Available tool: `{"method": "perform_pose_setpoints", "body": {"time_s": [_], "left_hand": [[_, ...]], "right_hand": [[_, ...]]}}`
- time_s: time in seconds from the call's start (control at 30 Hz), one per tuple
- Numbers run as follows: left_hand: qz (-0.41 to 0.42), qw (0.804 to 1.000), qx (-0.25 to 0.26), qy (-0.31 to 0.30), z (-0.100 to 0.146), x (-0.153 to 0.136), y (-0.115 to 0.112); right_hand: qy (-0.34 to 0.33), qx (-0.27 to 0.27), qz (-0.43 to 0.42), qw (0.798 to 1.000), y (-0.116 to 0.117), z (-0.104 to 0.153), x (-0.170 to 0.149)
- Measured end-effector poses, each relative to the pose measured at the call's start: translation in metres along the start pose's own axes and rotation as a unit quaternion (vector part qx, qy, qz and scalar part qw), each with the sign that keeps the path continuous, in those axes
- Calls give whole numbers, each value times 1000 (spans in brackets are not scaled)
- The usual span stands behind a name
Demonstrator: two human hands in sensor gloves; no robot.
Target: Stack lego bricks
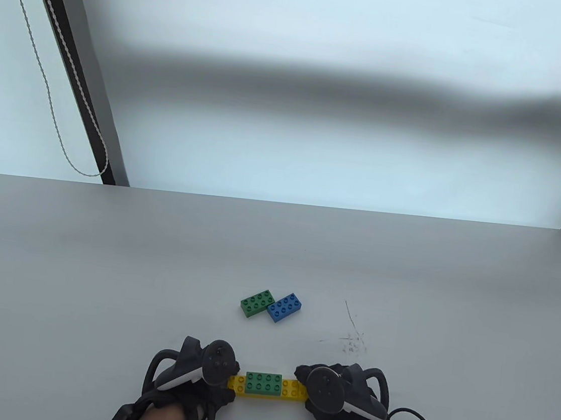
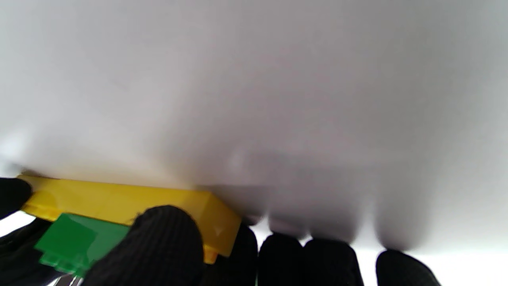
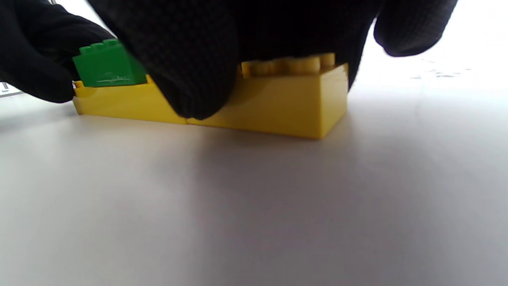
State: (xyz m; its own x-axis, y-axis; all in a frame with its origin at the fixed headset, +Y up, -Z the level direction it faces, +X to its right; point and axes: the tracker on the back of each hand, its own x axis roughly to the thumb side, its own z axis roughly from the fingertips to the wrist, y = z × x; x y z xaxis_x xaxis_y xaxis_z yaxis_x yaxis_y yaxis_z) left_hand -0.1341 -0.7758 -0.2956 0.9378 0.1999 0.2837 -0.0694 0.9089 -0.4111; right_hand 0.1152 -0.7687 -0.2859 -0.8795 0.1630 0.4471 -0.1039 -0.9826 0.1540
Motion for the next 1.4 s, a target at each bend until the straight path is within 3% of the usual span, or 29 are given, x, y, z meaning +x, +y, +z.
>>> {"method": "perform_pose_setpoints", "body": {"time_s": [0.77, 1.03, 1.2, 1.4], "left_hand": [[-2, 1000, 3, 6, 0, 1, -1], [41, 999, -29, -2, -3, -5, 10], [102, 995, -6, 4, -9, -12, 22], [58, 996, 53, 46, -31, -11, 47]], "right_hand": [[-2, 8, 7, 1000, 0, 0, 3], [4, 0, -21, 1000, -11, 4, -5], [10, -21, -43, 999, -23, 10, -16], [23, -38, -56, 997, -30, 18, -25]]}}
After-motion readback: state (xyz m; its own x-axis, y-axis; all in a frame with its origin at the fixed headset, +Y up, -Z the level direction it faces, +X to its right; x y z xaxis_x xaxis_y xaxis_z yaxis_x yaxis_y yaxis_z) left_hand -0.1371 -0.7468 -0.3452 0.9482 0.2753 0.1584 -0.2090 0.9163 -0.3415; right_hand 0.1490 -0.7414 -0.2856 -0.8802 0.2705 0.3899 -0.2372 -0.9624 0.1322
